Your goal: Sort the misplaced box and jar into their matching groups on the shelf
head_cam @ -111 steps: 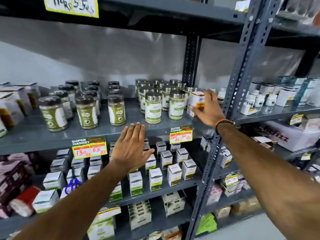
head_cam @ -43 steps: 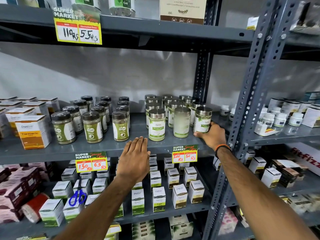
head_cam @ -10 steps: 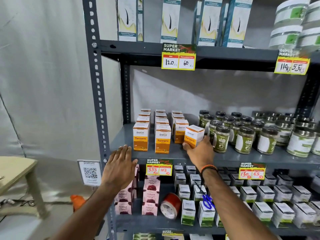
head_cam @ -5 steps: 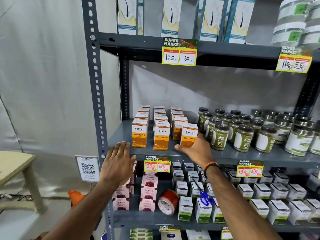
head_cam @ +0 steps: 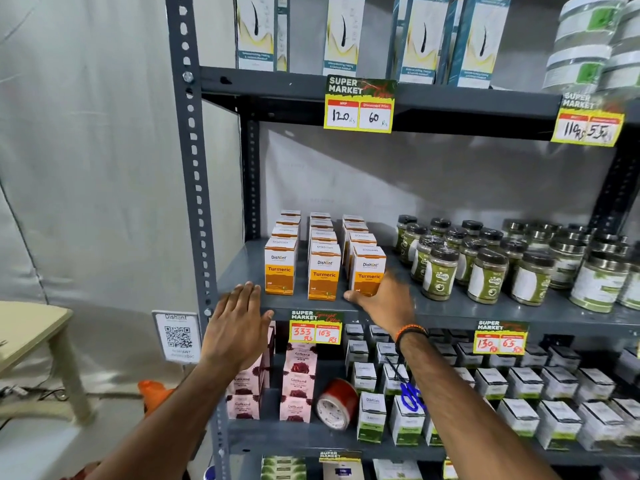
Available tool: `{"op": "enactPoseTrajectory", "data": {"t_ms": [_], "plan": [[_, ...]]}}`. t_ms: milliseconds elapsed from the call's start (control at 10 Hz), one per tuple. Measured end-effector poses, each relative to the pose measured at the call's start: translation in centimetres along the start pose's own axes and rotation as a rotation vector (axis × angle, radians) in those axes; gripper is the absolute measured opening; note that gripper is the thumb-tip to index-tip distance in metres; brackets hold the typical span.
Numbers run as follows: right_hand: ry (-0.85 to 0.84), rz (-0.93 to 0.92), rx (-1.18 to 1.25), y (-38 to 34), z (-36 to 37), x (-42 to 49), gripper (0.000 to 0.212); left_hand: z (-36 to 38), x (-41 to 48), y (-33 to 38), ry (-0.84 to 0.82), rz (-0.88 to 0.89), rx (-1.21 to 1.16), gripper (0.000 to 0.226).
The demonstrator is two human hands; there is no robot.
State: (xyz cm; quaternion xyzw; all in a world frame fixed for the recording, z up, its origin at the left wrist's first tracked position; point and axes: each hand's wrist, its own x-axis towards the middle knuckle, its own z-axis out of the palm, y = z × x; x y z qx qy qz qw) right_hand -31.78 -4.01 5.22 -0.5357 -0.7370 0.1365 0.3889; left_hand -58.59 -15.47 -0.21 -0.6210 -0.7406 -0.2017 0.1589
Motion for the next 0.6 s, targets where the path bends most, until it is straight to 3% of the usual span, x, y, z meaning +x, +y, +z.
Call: {"op": "enactPoseTrajectory", "data": {"t_ms": [600], "plan": [[0.028, 0.047, 0.071, 0.98, 0.58, 0.14, 0.059, -0.02, 0.01, 0.05, -0.025, -0.025, 0.003, 0.076]]}}
